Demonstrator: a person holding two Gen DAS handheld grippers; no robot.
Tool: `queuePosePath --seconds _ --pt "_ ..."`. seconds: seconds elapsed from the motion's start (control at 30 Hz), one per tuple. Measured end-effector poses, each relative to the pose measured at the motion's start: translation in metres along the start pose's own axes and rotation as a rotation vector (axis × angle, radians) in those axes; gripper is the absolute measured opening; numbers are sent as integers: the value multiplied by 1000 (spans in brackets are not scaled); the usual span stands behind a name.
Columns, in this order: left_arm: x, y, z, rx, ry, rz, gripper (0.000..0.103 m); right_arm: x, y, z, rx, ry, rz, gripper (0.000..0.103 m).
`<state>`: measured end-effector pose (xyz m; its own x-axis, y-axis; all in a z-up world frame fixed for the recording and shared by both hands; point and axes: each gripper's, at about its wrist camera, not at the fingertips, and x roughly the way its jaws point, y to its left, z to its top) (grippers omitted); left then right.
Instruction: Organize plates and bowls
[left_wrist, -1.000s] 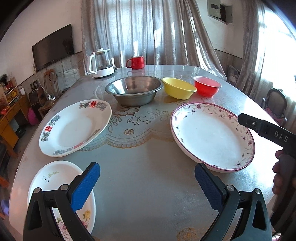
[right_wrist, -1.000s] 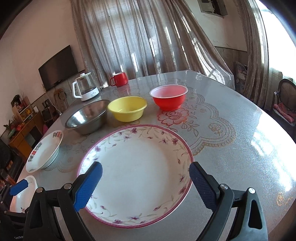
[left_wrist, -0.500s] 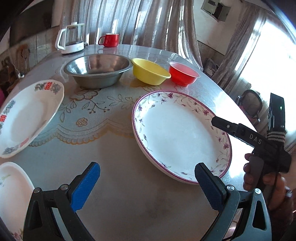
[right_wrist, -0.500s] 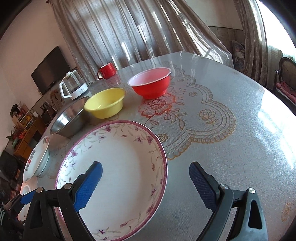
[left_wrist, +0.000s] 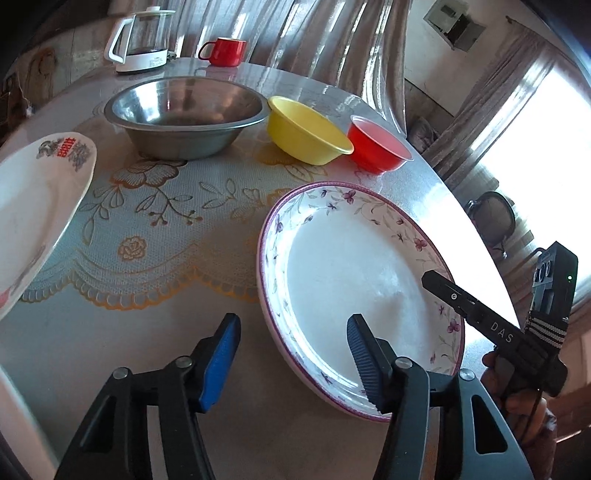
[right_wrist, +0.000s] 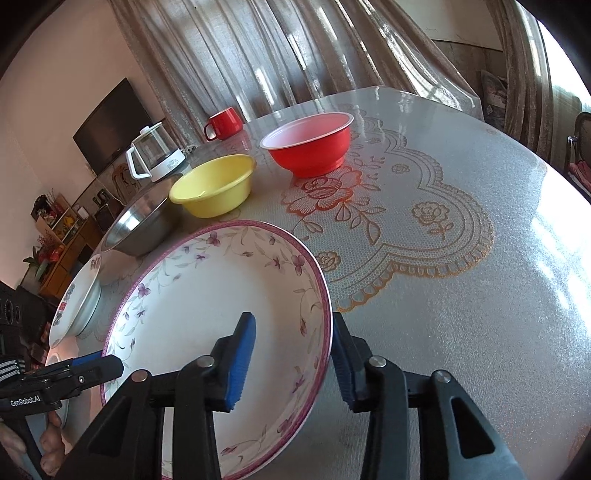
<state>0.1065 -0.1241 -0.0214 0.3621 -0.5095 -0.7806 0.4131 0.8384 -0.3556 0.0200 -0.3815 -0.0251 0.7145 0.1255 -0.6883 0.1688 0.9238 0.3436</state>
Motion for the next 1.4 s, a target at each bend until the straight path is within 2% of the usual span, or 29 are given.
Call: queuePosePath --seconds 0.07,0.2,0.27,0.5,0.57,0.63,0.7,0.77,1.0,1.17,1.4 --pt "6 -2 0 1 19 -12 42 0 0 0 -4 2 3 42" --pt "8 -3 1 7 -5 6 41 1 4 0 -23 5 -13 42" --pt "8 -1 1 6 -5 11 32 1 4 0 -29 6 -22 42" --pt "0 1 -7 29 -6 -5 32 1 7 0 -32 3 -44 42" --pt "-3 1 -9 37 -27 38 32 1 7 0 -28 1 -44 42" --pt "-6 9 -7 16 -38 49 32 0 11 0 -30 8 -9 42" --pt "-9 21 -5 -29 -32 40 32 3 19 -3 -54 22 -10 42" --pt "-15 28 -6 -37 -48 63 32 7 29 -6 -86 25 -15 42" --pt "-36 46 -7 -81 -85 120 32 15 56 -13 -125 53 50 42" --pt "-42 66 -7 -135 -73 149 32 20 78 -16 -168 71 74 42" --pt "-42 77 -10 -144 -65 193 37 24 103 -22 -215 78 7 42"
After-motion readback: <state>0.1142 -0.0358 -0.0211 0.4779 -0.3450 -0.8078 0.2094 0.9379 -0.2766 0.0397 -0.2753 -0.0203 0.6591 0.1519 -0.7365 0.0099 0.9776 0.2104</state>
